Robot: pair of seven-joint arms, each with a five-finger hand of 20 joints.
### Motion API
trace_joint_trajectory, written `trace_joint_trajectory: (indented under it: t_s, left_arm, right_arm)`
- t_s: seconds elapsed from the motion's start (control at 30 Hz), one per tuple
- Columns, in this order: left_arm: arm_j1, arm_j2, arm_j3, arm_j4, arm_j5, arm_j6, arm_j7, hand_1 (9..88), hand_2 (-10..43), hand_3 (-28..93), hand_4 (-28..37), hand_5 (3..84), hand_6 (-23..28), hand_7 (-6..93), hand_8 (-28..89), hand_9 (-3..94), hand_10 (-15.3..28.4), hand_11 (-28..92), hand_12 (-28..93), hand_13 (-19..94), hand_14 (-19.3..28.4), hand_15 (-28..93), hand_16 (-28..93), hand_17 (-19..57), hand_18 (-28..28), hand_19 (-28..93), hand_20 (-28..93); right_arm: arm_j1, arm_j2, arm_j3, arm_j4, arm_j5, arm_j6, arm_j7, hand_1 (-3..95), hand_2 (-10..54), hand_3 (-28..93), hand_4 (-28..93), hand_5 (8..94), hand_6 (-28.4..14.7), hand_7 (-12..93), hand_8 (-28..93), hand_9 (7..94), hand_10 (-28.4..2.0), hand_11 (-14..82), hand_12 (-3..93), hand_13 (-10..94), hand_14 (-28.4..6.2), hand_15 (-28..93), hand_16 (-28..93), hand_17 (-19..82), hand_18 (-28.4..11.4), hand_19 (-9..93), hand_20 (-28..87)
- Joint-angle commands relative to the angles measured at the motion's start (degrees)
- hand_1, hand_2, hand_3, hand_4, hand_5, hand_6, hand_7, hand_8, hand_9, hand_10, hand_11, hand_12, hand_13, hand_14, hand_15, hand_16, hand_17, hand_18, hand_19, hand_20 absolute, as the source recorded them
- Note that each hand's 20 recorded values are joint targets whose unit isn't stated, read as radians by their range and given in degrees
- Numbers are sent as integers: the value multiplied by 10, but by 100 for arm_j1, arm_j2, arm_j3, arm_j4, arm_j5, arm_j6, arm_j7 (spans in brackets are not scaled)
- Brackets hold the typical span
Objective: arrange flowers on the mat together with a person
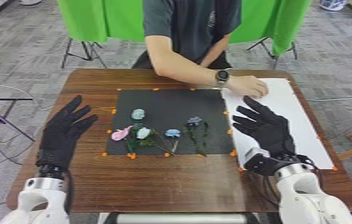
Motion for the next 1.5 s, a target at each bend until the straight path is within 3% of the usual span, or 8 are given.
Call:
trace_joint_trajectory:
  t_s: [0.03,1.5]
  left_arm:
    - [44,-25,9,5,11,-51,-28,229,53,786,-283,371,53,92,-86,355,160,171,76,282,246,350,-46,-82,258,489,155]
    - [-16,70,82,7,-115,70,109,233,54,781,-282,370,53,89,-84,369,171,183,83,292,258,387,-54,-74,262,513,172]
  right_arm:
    - [34,-48,-36,12,-33,-46,-81,110,169,847,-279,427,24,129,-124,432,-127,53,120,330,-176,174,150,33,-223,434,103]
    - [250,-79,-127,100,-24,-289,-7,123,137,851,-278,434,28,132,-125,444,-127,57,124,353,-184,216,144,35,-227,451,126]
